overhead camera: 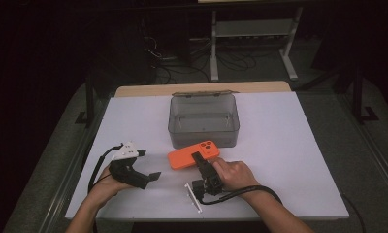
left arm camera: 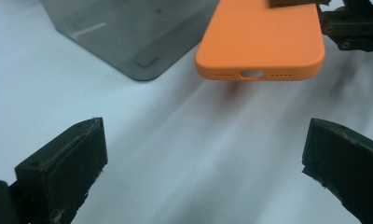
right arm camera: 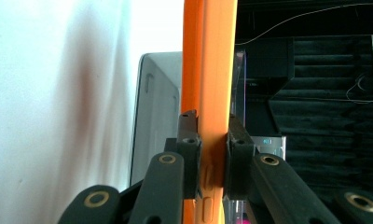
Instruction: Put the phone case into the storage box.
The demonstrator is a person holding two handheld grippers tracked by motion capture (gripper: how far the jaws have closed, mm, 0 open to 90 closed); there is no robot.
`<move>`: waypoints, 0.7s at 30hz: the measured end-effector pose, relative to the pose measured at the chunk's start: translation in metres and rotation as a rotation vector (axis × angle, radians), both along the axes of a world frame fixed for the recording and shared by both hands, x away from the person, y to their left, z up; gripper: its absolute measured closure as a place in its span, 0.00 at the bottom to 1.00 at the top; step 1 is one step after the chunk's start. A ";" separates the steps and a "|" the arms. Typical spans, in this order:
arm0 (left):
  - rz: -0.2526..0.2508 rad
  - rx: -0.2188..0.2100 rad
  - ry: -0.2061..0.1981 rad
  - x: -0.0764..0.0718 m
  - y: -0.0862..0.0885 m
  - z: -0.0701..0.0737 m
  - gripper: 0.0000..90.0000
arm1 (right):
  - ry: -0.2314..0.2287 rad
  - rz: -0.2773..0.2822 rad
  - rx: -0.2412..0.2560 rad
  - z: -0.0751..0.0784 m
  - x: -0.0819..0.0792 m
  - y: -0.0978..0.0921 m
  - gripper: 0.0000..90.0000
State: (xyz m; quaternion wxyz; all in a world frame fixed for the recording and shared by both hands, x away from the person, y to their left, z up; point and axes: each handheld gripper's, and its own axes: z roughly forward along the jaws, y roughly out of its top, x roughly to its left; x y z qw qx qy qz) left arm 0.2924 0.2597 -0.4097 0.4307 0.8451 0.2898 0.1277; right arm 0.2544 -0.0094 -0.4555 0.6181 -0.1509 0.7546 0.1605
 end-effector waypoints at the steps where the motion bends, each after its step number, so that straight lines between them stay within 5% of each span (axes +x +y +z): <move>1: 0.000 0.001 -0.009 -0.001 0.000 -0.001 0.00 | -0.002 0.000 0.000 0.000 0.000 0.000 0.87; 10: -0.003 0.001 -0.051 -0.011 -0.002 -0.018 0.00 | -0.001 0.008 -0.001 0.000 -0.001 0.001 0.87; 21: -0.024 -0.004 -0.023 -0.009 -0.002 -0.024 0.00 | 0.016 0.001 0.014 0.001 0.000 0.000 0.87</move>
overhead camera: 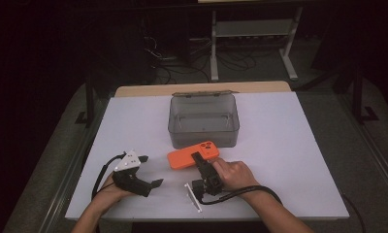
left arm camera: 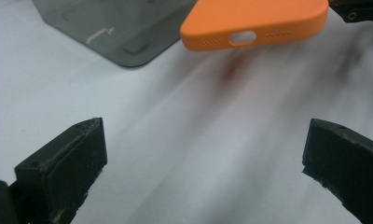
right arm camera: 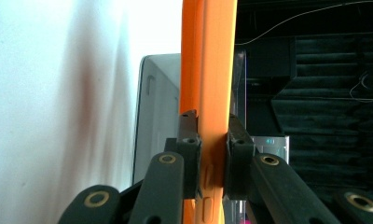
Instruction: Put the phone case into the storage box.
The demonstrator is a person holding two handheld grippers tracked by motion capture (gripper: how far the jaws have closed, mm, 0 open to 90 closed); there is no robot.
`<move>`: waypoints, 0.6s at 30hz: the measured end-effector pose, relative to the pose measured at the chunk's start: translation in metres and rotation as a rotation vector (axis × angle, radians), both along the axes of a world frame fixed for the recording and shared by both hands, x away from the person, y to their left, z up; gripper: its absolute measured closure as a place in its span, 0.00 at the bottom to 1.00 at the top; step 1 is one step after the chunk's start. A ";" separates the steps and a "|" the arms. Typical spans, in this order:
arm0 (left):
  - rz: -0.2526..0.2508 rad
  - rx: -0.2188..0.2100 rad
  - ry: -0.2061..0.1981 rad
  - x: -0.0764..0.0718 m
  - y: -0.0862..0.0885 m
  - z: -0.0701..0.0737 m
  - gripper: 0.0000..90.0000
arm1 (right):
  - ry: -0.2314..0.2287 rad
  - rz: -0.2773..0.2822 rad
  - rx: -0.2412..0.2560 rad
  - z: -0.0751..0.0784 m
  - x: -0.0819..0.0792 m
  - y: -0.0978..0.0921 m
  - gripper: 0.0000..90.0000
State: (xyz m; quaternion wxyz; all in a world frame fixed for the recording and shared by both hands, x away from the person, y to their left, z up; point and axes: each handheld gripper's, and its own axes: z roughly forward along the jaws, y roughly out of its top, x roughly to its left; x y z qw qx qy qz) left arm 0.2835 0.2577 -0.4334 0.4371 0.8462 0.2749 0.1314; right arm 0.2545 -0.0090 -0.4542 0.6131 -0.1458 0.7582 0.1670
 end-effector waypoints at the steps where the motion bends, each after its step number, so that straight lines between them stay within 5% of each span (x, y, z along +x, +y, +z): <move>1: -0.002 0.001 0.004 0.000 0.000 0.000 0.00 | 0.004 0.000 0.002 0.000 0.000 0.000 0.87; 18: 0.017 -0.001 0.016 0.003 0.001 0.001 0.00 | 0.089 -0.017 0.089 0.008 0.004 -0.003 0.87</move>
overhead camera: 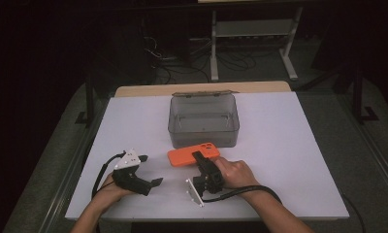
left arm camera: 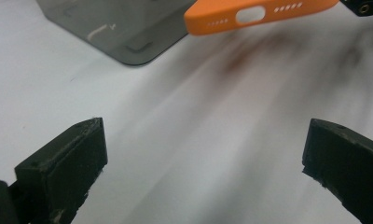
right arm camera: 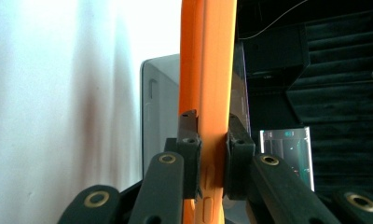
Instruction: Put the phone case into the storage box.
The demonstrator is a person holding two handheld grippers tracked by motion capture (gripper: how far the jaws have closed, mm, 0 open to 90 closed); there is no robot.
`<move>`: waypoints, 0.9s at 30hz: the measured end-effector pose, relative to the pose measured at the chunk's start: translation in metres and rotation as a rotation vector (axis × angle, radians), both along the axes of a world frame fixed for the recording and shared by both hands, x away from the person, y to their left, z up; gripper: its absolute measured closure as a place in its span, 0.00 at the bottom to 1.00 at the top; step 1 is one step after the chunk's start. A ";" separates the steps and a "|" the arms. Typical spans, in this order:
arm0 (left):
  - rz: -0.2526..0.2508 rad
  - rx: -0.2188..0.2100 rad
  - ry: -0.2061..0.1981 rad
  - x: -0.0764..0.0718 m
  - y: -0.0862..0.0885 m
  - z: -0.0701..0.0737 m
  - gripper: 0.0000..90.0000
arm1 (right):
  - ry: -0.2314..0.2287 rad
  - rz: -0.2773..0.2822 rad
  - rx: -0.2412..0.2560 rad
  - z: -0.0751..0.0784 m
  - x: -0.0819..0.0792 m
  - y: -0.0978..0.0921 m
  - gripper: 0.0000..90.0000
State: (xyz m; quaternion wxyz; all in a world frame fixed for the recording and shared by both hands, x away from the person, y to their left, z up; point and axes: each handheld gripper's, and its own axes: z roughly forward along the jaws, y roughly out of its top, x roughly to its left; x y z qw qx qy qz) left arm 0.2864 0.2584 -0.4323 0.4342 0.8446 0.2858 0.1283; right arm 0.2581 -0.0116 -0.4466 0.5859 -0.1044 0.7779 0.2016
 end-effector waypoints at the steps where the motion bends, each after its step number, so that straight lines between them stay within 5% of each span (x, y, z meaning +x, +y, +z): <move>1: 0.000 0.001 -0.004 0.000 0.000 0.000 0.00 | 0.004 -0.003 0.005 0.000 0.000 0.000 0.87; 27: -0.003 0.003 0.015 0.000 -0.003 0.000 0.00 | 0.217 -0.040 0.199 0.018 0.011 -0.010 0.87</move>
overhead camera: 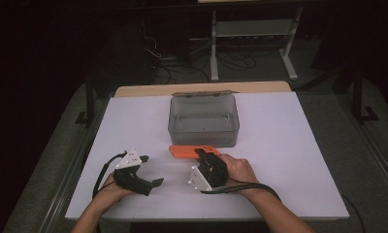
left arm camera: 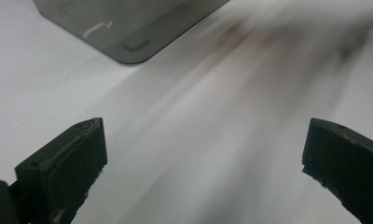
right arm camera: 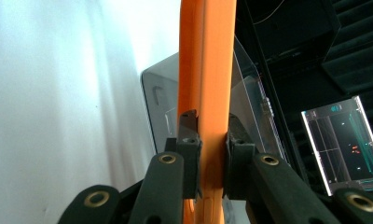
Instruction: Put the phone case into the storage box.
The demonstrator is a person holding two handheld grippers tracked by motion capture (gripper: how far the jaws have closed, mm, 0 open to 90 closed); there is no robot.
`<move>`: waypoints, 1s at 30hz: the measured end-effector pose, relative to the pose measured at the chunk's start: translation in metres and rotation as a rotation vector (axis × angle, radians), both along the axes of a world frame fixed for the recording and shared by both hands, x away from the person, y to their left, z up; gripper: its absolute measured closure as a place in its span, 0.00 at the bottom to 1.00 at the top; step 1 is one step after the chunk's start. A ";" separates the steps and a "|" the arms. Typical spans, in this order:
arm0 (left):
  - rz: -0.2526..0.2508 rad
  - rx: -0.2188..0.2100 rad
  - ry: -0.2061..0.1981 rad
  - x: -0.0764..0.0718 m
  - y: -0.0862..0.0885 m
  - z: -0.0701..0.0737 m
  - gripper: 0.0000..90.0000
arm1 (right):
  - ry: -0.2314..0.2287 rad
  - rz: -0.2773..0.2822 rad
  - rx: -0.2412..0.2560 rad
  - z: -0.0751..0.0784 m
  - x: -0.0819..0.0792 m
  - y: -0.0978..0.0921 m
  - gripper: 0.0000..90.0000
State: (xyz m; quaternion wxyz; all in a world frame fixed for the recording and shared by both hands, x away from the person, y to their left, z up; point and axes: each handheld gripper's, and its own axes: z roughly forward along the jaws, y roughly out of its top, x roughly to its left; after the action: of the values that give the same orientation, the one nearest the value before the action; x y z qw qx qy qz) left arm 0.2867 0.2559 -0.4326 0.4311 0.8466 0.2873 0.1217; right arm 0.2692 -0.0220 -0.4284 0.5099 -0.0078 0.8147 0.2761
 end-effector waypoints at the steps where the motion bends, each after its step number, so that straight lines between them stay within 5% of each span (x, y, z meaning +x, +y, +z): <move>1: 0.000 -0.003 0.003 0.000 0.000 0.000 0.00 | 0.006 -0.001 0.004 0.001 0.001 -0.001 0.87; 30: 0.003 -0.014 0.008 0.001 0.002 0.001 0.00 | 0.234 -0.022 0.215 0.016 0.017 -0.017 0.87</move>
State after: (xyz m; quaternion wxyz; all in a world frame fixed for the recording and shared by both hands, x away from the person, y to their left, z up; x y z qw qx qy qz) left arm 0.2877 0.2574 -0.4317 0.4357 0.8436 0.2913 0.1168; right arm 0.2864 -0.0390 -0.4123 0.4125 0.0880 0.8343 0.3551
